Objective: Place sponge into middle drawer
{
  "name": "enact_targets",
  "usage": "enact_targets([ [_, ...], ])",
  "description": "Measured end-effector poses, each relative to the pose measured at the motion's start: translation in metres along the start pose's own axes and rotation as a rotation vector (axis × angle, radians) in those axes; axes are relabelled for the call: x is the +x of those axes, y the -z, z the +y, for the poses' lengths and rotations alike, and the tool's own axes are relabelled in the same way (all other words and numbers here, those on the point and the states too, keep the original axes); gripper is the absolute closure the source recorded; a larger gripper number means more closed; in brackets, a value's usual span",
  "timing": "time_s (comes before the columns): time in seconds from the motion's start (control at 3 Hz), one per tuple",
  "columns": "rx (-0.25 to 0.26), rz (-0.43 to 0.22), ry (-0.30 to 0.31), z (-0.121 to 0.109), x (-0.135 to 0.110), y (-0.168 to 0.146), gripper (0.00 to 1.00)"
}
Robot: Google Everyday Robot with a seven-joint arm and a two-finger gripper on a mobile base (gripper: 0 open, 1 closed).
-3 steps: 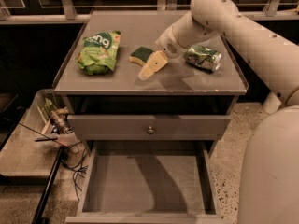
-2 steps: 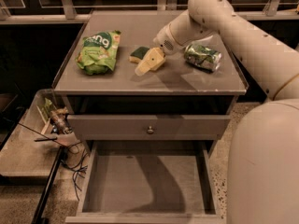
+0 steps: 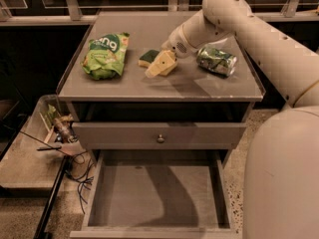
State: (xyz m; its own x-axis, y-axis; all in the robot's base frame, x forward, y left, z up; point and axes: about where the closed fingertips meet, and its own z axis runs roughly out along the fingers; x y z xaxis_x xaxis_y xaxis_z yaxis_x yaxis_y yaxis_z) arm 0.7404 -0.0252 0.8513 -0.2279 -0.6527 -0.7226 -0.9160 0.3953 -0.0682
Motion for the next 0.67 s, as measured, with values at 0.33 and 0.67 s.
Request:
enact_targets([
  [0.33, 0.000, 0.000, 0.000, 0.0000, 0.0000, 0.0000, 0.41],
  [0.67, 0.000, 0.000, 0.000, 0.0000, 0.0000, -0.0001, 0.65],
])
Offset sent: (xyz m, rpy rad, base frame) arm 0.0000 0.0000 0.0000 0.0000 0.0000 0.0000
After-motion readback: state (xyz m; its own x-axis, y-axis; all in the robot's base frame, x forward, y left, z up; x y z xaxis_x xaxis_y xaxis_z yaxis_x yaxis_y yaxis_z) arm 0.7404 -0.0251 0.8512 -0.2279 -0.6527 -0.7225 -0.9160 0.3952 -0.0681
